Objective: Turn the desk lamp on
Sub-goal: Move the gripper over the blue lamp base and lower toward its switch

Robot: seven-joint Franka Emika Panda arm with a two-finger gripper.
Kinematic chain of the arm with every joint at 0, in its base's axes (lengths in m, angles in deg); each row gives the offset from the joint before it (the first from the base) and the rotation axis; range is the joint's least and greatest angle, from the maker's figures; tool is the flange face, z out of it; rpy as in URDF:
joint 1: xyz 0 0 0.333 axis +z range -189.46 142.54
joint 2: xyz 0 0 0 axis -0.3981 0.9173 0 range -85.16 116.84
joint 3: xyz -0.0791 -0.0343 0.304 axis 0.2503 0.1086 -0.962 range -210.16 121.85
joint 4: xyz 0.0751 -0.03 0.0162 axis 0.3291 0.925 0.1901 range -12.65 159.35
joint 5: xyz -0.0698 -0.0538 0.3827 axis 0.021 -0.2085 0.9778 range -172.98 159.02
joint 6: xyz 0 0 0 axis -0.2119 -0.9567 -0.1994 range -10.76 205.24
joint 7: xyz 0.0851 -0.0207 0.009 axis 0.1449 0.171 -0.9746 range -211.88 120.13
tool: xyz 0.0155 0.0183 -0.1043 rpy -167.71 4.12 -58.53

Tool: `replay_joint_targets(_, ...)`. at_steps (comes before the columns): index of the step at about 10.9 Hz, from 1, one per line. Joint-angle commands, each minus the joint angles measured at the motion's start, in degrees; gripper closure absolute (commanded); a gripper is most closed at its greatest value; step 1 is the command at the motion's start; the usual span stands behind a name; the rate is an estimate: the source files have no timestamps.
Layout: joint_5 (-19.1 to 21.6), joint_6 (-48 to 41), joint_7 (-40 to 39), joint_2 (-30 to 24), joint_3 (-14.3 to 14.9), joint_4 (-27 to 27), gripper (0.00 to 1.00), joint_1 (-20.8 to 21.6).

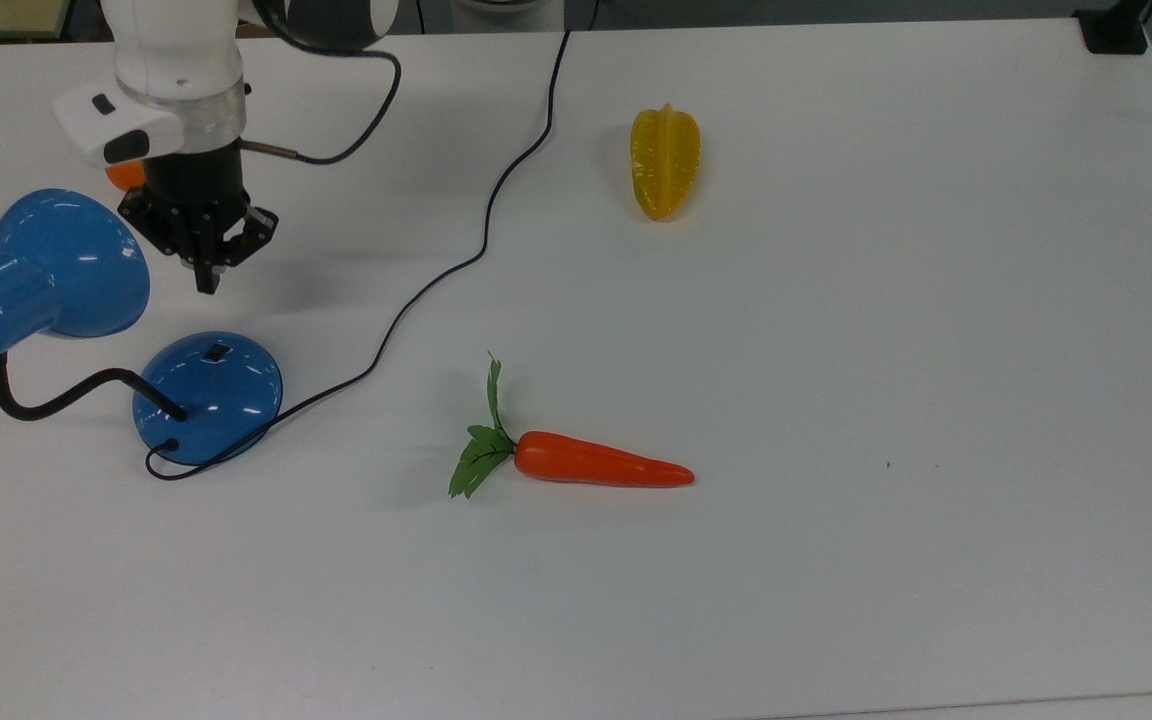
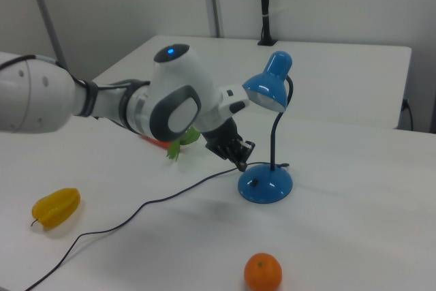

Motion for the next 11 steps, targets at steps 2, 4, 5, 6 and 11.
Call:
replay_joint_targets(2,0.0,8.4,-0.3,3.6,0.2,0.0,1.00,-0.1)
replay_joint_targets(4,0.1,11.0,-0.2,5.1,0.2,0.0,1.00,-0.2)
replay_joint_targets(5,0.2,12.2,-0.2,6.0,0.2,-0.1,1.00,-0.3)
replay_joint_targets(6,0.3,13.5,-0.2,6.5,0.2,-0.1,1.00,-0.4)
replay_joint_targets(11,0.1,15.1,-0.2,8.3,0.2,-0.1,1.00,-0.4)
